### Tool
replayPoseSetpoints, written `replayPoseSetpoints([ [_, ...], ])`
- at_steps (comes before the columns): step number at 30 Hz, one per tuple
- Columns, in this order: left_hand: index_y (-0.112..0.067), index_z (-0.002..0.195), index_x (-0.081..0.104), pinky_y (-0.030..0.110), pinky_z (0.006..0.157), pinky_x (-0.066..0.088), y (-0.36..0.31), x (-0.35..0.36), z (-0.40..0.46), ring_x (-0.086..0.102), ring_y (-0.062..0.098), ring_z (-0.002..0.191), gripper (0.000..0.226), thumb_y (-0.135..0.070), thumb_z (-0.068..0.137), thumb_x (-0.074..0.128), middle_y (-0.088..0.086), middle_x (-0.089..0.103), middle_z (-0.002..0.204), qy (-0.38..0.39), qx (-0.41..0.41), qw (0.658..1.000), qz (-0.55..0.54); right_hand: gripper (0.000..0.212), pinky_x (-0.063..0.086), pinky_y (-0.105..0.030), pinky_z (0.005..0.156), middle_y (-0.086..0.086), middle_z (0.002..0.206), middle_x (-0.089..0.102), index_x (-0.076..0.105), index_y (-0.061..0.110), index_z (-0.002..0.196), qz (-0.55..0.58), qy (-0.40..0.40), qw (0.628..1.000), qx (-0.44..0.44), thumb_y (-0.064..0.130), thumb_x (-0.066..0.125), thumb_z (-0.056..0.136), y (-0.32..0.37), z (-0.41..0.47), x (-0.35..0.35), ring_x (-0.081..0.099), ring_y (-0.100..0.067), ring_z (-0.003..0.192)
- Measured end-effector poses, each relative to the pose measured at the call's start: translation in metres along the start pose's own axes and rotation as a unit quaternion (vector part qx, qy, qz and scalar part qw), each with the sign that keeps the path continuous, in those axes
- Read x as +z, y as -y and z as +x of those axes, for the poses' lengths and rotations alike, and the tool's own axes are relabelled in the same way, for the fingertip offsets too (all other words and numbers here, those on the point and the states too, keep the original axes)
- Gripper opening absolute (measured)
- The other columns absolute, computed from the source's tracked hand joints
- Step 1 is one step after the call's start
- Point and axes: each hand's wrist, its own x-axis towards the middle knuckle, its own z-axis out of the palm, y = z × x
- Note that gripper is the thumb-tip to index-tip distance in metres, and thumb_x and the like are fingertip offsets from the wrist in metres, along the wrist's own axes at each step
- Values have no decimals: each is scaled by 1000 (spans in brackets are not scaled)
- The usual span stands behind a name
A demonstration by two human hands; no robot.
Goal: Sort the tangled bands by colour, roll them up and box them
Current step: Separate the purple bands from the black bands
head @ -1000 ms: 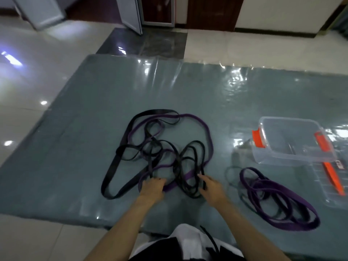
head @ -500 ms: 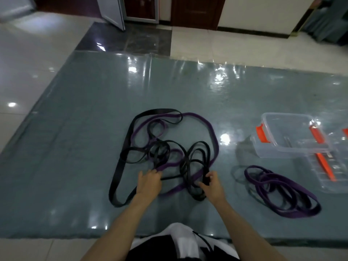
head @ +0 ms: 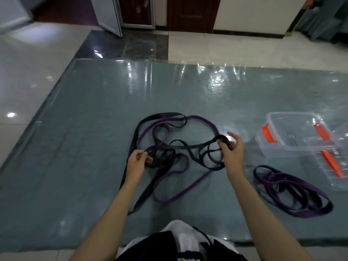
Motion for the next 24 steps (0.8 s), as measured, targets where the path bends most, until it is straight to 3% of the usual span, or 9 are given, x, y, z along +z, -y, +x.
replayPoseSetpoints([
  [6,-13,94,65,17,64,53,-81,4,6,68,5,65,16,-9,107,58,-5,74,69,52,111,991,-54,40,59,-43,97,-1,117,74,63,32,126,16,57,988,-144,8,70,95,74,8,23,72,-23,109],
  [10,-10,101,65,20,73,55,-131,9,4,70,12,75,9,-10,107,58,6,75,82,89,151,979,-105,36,60,-40,99,7,121,73,66,32,124,4,97,976,-195,14,75,94,105,8,33,71,-14,113],
  [13,-15,104,68,30,84,59,-156,13,-2,73,18,85,10,-16,108,59,6,78,89,119,175,970,-115,35,61,-40,96,7,122,74,67,31,122,7,123,974,-193,18,80,92,115,5,40,72,-13,113],
  [17,-29,108,73,27,82,61,-174,19,-17,77,20,96,11,-34,102,65,4,80,102,144,203,961,-124,36,63,-45,93,3,117,76,69,27,121,15,150,975,-163,17,84,89,117,-5,53,75,-19,108],
  [20,-40,102,78,30,89,61,-180,32,-31,76,17,102,10,-41,94,72,-2,79,106,152,234,955,-98,35,62,-50,94,-3,115,77,67,24,122,47,196,971,-131,17,82,91,116,-21,67,75,-24,107],
  [24,-45,103,79,30,105,53,-178,45,-39,68,11,116,17,-30,99,73,-10,66,119,175,249,953,-3,40,62,-36,92,-4,110,79,60,23,132,84,234,965,-83,25,78,95,112,-41,79,76,-20,105],
])
